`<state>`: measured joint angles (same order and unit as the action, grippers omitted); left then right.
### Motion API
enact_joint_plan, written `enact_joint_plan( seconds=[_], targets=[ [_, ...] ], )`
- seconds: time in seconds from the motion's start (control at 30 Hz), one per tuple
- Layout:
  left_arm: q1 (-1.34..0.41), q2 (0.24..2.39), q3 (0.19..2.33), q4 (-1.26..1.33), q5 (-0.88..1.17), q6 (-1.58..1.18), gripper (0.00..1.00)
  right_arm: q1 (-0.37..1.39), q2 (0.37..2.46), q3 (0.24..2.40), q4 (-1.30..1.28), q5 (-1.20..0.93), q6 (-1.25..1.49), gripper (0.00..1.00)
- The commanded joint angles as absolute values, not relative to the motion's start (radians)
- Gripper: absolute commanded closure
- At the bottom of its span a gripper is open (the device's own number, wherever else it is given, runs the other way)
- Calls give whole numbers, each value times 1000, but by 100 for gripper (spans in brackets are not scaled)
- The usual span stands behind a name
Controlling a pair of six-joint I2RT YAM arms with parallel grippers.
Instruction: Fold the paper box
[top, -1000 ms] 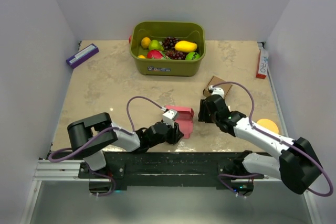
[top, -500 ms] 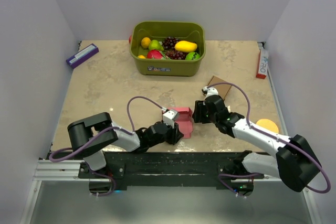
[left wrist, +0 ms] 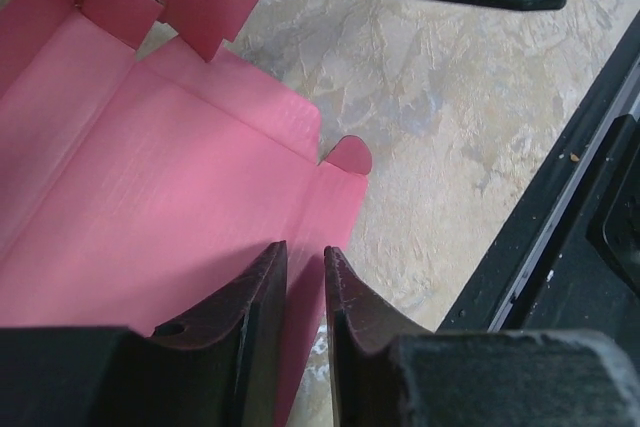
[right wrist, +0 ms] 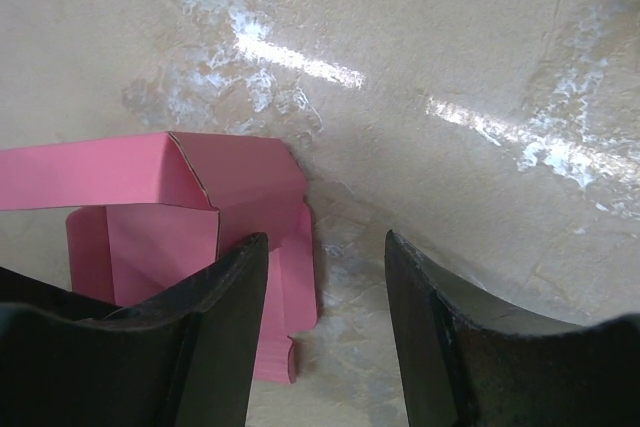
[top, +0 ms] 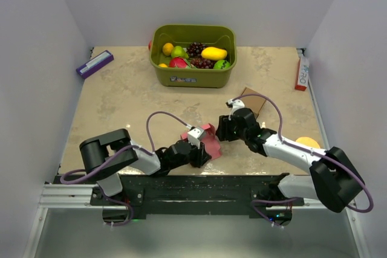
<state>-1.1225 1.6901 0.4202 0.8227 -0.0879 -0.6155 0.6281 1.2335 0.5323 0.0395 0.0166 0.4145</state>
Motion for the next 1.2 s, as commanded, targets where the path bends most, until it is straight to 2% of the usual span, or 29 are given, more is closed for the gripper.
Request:
enact_joint_plan(
  seconds=[0.0, 0.17, 0.43, 0.47, 0.57, 0.7, 0.83, 1.0, 1.17],
  targets=[
    [-1114, 1721, 382, 739, -43, -584, 73, 634, 1259, 548, 98, -12, 399, 46],
    [-1112, 1643, 423, 660, -61, -540, 62, 632, 1249, 575, 19, 37, 460, 43],
    [-1115, 1427, 522, 419, -77, -488, 31, 627, 1134, 584, -143, 135, 560, 40],
    [-1115, 1405, 526, 398, -80, -486, 26, 627, 1106, 581, -150, 135, 564, 39],
    [-1115, 1323, 545, 287, -92, -502, 20, 627, 1037, 561, -155, 140, 561, 31],
    [-1111, 1183, 600, 96, -203, -555, 13, 632, 945, 513, -100, 100, 528, 27],
    [-1007, 1085, 638, -138, -270, -641, 9, 643, 897, 489, -63, 74, 508, 27],
    [-841, 989, 581, -108, -230, -703, 7, 667, 934, 477, -11, 29, 482, 31],
    [-808, 1049, 591, -57, -198, -701, 7, 710, 976, 480, 18, 41, 476, 36]
  ],
)
